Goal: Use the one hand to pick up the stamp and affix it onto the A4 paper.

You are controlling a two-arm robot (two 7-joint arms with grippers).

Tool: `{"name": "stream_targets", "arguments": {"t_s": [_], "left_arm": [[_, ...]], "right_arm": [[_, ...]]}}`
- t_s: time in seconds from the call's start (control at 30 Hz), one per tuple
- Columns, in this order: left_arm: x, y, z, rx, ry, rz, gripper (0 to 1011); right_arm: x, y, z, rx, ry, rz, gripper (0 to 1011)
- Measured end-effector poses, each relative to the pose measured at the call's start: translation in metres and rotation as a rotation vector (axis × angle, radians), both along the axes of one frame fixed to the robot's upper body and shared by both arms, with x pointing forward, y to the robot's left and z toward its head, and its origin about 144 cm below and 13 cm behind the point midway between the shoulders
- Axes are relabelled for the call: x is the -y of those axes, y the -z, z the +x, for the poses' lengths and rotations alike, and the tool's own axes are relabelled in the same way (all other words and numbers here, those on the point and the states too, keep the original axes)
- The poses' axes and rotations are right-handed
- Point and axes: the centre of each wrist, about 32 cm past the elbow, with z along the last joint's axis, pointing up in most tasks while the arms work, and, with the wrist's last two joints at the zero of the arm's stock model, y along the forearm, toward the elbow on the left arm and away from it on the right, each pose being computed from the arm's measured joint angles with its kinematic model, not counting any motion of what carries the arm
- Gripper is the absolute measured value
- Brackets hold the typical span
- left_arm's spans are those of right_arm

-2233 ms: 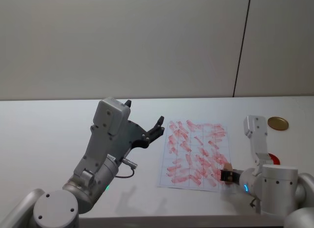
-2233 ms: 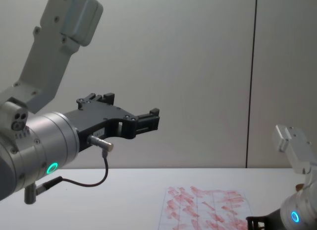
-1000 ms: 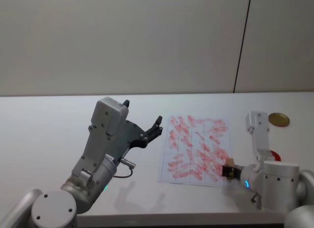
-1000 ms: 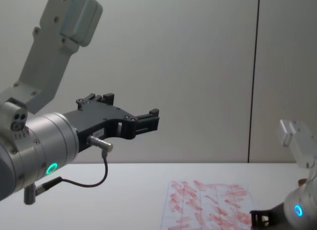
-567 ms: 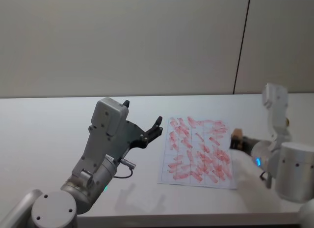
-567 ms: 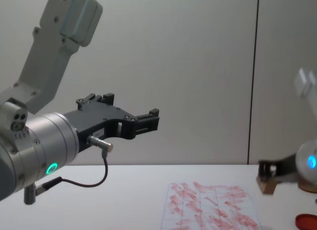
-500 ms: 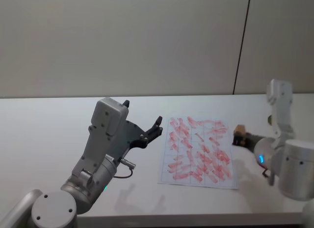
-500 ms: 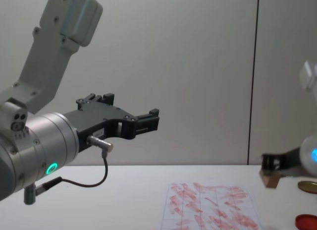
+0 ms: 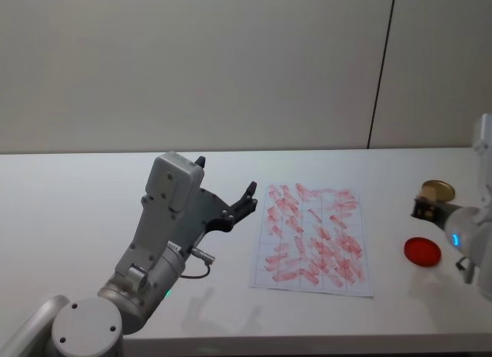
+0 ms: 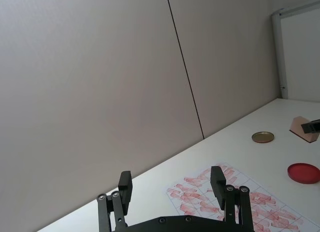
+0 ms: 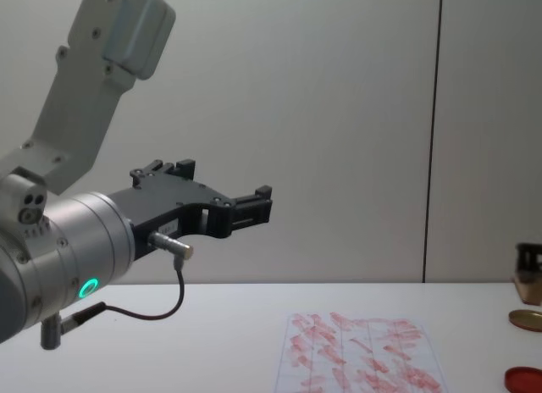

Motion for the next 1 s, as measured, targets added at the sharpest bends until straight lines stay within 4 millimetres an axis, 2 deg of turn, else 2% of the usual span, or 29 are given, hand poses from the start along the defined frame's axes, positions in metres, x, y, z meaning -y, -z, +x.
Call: {"name": "stream_targets", "arguments": {"t_s": [0.23,0.47,1.0], "left_arm": [[0.0,0.0,0.0,0.0,0.0,0.0,993],[0.0,0.0,0.0,0.0,0.0,0.0,993],[0.0,0.0,0.0,0.0,0.0,0.0,993]], "right_arm": [[0.017,0.014,0.007,-0.044,0.051,-0.017,213],[0.026,0.029,0.015,-0.08,0.066,-0.026,213],[0.023,0.056,0.035,-0.137,0.031,-0.021,213]]}}
